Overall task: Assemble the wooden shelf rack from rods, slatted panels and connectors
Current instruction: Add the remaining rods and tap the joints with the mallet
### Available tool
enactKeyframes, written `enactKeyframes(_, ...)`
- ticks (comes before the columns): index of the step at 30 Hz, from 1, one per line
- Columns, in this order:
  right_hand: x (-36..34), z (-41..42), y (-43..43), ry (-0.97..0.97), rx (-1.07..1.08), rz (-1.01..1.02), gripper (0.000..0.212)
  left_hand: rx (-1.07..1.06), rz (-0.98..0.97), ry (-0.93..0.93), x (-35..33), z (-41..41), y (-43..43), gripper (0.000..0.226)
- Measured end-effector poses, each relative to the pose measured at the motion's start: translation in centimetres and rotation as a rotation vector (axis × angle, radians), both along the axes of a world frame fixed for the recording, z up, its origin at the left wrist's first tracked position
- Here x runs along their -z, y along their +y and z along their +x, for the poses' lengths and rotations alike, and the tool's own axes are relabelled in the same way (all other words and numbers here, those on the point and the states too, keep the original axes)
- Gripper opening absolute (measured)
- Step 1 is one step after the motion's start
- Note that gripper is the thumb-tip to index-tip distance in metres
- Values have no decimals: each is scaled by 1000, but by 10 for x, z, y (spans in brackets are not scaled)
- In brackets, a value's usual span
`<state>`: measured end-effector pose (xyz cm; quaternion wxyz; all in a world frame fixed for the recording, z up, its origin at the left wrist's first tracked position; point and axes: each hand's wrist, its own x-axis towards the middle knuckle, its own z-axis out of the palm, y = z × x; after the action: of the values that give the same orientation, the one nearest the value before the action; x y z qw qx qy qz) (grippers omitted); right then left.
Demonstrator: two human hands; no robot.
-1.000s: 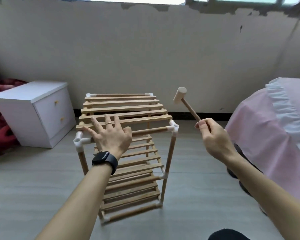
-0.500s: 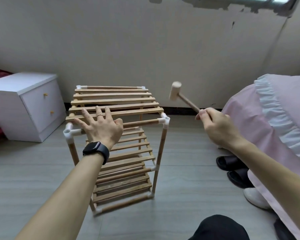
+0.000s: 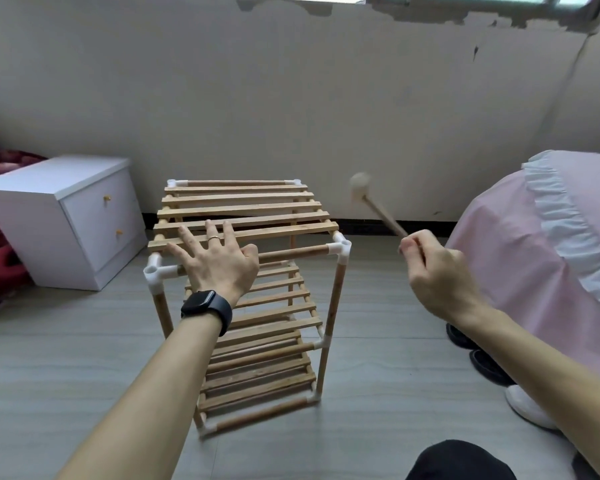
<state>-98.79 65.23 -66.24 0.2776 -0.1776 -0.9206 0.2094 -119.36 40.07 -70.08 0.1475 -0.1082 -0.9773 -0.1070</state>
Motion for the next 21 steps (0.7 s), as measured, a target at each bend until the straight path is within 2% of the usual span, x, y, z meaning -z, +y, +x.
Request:
enactKeyframes(1, 1, 0, -1, -32, -10, -13, 25, 1, -2, -2, 0, 0, 0, 70)
enactKeyframes(3, 5, 0, -2, -288, 6, 12, 27, 2, -6, -18, -1, 2, -1, 70)
enactKeyframes(4, 6, 0, -1, -335, 34, 20, 27, 5, -9, -21, -2, 3, -1, 70)
enactKeyframes(8, 2, -4, -4, -113, 18, -33, 28, 52, -2, -28, -7, 3, -2, 68)
enactKeyframes(13, 8, -16, -21, -49, -34, -46, 25, 161, -14, 68, -8, 10, -5, 63)
enactKeyframes(18, 8, -25, -25, 207, -34, -146, 21, 273, -73, 128, -9, 11, 0, 63)
enactKeyframes(19, 7, -26, -24, 166, -22, -128, 23, 286, -80, 111, -7, 10, 1, 62)
enactKeyframes(21, 7, -26, -20, -111, -11, -73, 26, 290, -98, 82, -3, 10, 2, 64)
